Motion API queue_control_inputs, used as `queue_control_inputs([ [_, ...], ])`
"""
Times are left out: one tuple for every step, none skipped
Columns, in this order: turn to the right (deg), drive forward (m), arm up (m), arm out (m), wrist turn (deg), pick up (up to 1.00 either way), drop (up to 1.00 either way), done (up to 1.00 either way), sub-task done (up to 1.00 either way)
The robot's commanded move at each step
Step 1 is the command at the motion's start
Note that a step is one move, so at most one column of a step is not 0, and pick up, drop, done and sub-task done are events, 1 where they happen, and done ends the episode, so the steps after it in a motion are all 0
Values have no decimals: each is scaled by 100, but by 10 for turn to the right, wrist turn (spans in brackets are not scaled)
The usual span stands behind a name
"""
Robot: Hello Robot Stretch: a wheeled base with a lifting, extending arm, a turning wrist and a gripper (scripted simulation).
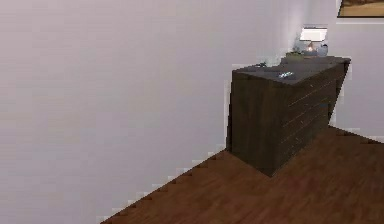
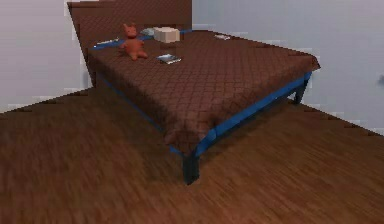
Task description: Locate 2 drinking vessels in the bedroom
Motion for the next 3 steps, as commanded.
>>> queue_control_inputs([
  [450, 0, 0, 0, 0, 0, 0, 0, 0],
  [0, 100, 0, 0, 0, 0, 0, 0, 0],
  [0, 100, 0, 0, 0, 0, 0, 0, 0],
])
